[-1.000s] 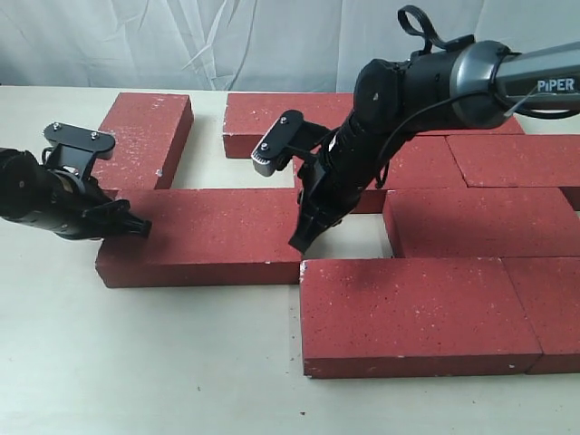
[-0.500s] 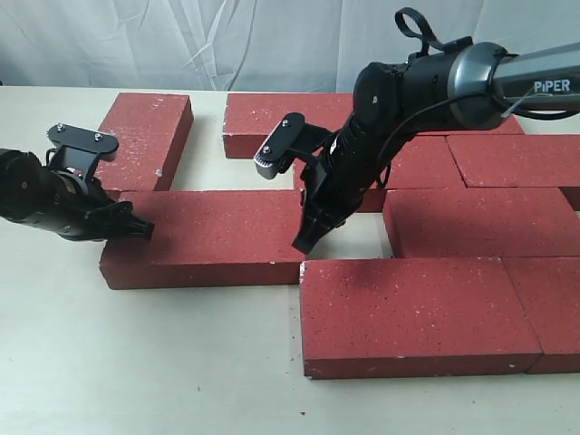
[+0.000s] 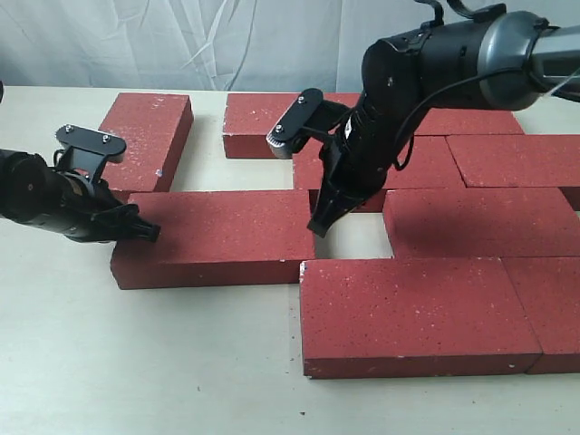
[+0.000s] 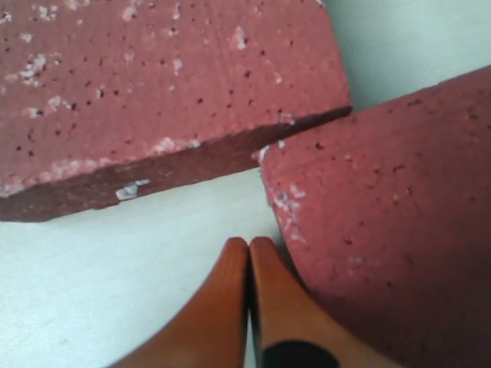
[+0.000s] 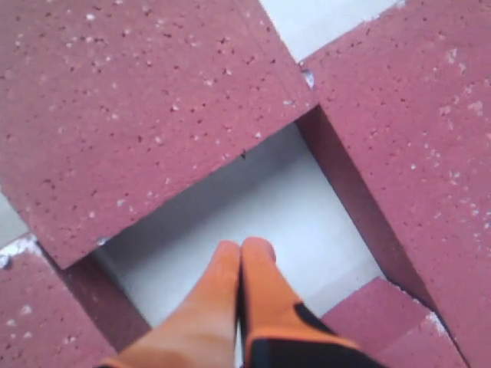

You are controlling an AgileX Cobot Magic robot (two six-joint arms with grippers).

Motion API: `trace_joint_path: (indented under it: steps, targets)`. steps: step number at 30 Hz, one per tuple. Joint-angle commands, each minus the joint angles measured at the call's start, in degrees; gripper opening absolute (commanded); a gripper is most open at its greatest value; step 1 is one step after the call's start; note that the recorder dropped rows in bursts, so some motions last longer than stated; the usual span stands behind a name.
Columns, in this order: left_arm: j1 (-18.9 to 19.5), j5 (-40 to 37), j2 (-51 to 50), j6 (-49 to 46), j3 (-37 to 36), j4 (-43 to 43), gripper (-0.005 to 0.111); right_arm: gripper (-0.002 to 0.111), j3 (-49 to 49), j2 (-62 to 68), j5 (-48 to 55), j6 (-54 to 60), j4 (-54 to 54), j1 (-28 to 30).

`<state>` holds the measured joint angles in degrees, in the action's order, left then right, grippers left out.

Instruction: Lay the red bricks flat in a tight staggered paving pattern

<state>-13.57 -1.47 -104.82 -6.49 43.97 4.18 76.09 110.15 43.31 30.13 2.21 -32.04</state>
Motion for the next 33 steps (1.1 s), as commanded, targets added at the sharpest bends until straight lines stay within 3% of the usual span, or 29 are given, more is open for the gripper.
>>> trace_joint_path:
  steps: [1,12,17,33]
  targets:
    - [-0.31,1.47,0.02,0.12,0.13,-0.21,0.0,-0.001,0.1,-0.7,1.65,-0.73,-1.84,0.07]
    - [-0.6,1.47,0.02,0.12,0.13,-0.2,0.0,-0.001,0.1,-1.45,0.93,-2.99,1.46,8.76]
    - [-3.06,2.28,0.02,0.12,0.13,-0.2,0.0,-0.001,0.1,-1.45,0.8,-2.99,4.08,11.58]
    - [-7.69,3.83,-4.27,0.12,3.42,-0.17,0.0,-0.001,0.1,-1.45,-1.03,-2.81,6.17,11.97]
